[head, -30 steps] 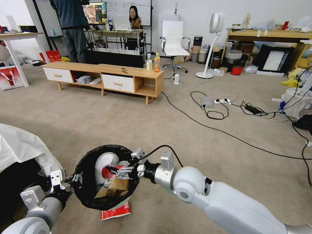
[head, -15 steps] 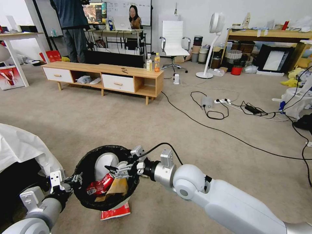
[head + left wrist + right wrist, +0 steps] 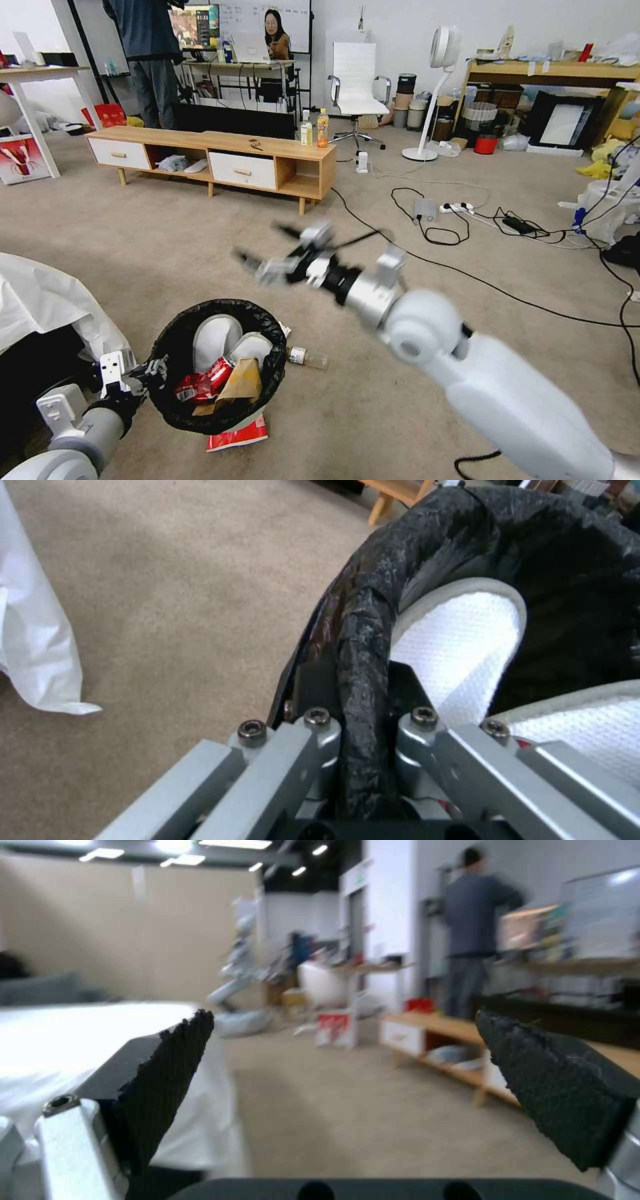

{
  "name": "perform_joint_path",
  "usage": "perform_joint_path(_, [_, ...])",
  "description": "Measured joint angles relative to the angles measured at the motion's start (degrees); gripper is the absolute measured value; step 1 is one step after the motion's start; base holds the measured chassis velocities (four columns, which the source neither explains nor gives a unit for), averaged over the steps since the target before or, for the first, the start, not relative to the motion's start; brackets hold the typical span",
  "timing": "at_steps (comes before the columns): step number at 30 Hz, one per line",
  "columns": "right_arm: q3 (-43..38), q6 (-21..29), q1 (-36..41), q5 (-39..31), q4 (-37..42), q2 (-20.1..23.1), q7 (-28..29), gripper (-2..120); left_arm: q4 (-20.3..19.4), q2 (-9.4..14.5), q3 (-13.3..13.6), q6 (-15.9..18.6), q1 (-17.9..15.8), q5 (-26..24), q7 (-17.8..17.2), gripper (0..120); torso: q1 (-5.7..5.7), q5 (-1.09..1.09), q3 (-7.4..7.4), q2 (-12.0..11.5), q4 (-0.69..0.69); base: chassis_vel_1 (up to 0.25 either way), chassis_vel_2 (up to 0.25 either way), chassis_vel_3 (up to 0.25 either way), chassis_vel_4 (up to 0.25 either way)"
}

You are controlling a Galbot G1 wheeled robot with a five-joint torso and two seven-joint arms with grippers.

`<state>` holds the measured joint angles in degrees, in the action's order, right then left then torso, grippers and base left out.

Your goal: Pick up the trash bin and place the garbage on the floor into it.

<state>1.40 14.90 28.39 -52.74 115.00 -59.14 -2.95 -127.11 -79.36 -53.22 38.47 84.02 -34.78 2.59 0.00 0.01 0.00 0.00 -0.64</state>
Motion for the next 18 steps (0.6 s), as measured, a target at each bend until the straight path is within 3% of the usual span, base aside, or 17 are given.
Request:
perform_joint_path(11, [-11.55, -0.82, 7.58, 2.21, -3.71, 2.40, -0.16, 100, -1.22, 0.32, -0.09, -0.05, -0.05, 0.01, 0.39, 4, 0.00, 0.01, 0.00, 0.00, 0.00, 0.000, 0.000, 0.000, 0.000])
perform_joint_path(18, [-15.76, -1.93, 12.88, 5.49, -7.36, 2.56, -0.23, 100, -1.72, 0.06, 0.16, -0.25, 0.05, 0.21, 0.25, 4, 0.00, -0.01, 0.00, 0.00, 0.02, 0.075, 0.073, 0.065, 0.057])
